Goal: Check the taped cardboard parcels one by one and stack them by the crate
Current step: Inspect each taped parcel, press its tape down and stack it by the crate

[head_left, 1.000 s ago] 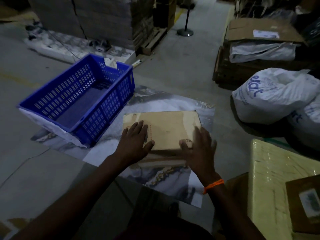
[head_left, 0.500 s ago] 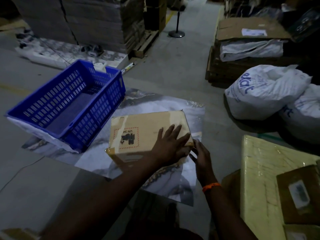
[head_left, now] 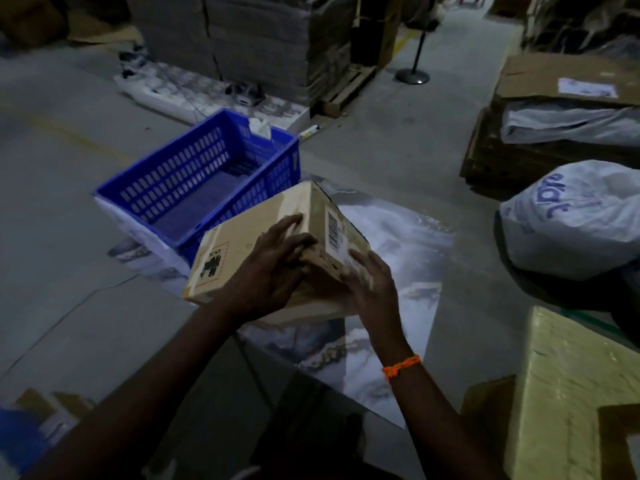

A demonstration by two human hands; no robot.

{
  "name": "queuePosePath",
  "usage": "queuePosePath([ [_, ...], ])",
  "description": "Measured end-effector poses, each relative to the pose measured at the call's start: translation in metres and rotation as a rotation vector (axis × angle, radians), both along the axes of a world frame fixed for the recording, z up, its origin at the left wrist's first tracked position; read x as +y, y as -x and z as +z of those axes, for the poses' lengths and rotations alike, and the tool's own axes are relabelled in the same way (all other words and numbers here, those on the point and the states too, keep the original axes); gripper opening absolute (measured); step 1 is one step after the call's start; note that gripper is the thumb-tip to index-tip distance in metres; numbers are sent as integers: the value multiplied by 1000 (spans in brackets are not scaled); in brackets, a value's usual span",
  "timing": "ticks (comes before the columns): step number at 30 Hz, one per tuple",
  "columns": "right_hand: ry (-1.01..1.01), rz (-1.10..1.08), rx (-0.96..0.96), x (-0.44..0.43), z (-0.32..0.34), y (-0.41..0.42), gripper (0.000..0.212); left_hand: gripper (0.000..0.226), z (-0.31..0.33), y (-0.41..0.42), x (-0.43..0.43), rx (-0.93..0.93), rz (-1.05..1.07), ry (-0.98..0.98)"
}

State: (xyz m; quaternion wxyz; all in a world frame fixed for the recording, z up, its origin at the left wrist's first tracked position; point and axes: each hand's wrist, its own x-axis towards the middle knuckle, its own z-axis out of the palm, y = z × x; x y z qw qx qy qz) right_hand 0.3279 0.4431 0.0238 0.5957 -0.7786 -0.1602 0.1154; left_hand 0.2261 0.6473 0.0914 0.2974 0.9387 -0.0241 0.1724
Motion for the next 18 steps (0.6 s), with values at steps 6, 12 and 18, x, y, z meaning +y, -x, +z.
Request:
queuePosePath([
  [6, -214, -17, 621, 12, -11, -8, 63, 41, 13, 28, 14, -97, 218, 165],
  [12, -270, -94, 351, 0, 22, -11, 40, 62, 8, 26, 16, -110, 341, 494],
  [18, -99, -143, 140, -33, 34, -35, 50, 69, -29, 23, -5, 9, 272, 675],
])
